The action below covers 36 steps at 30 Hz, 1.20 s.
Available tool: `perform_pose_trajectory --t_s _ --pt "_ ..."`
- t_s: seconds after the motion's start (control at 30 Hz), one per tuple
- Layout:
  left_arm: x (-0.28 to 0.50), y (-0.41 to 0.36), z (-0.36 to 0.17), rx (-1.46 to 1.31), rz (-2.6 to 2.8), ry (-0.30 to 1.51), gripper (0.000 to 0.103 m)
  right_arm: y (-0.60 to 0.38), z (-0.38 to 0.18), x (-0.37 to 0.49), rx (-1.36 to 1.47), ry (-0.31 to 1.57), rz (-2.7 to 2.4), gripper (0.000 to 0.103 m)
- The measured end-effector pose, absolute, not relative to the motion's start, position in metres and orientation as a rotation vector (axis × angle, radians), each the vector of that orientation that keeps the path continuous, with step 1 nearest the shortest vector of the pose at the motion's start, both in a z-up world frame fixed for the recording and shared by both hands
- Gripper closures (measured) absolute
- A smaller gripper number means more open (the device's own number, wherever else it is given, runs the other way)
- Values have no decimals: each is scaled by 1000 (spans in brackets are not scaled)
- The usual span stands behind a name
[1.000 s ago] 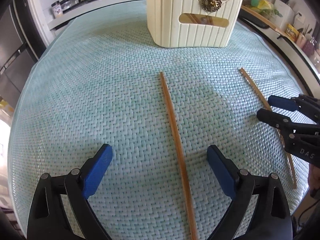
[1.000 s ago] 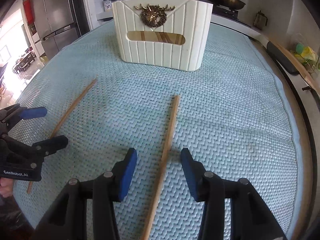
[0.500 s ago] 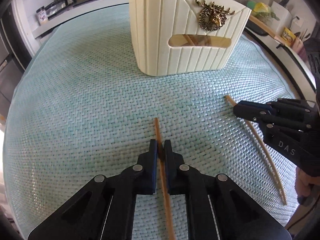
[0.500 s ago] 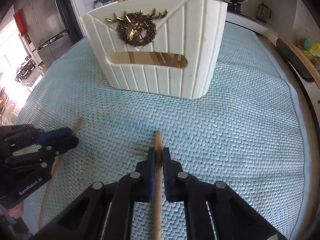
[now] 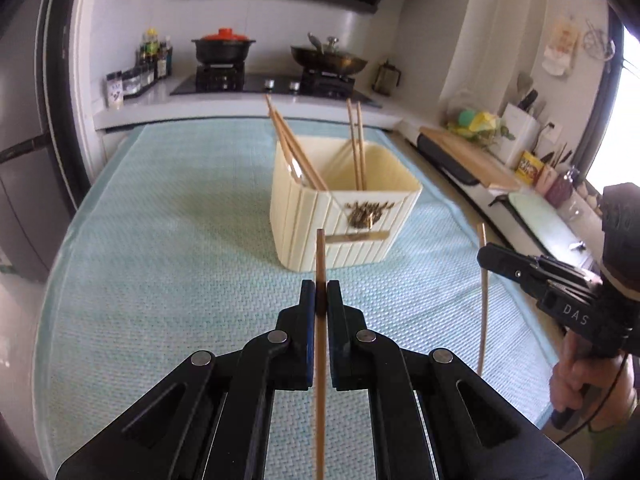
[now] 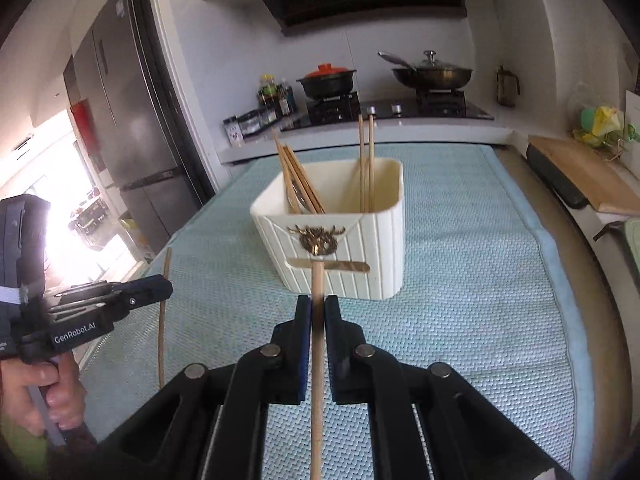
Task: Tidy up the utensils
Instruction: 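Lift both held chopsticks and carry them up over the holder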
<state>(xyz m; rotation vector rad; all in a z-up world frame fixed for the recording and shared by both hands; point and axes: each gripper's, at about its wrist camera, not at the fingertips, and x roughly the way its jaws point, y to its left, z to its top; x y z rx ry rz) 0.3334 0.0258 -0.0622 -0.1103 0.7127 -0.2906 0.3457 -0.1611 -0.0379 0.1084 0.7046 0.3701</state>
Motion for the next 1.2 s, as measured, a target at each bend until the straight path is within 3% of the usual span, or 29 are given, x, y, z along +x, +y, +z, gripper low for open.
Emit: perform_pose_trajectory --t_s 0.2,0.57,1.2 --pt "310 40 -24 -133 -304 603 99 -165 -3 301 109 578 374 96" --pt "284 47 -3 -156 -322 533 99 -165 34 256 98 298 433 96" --pt "303 51 39 -173 -360 512 99 -163 54 283 94 223 418 96"
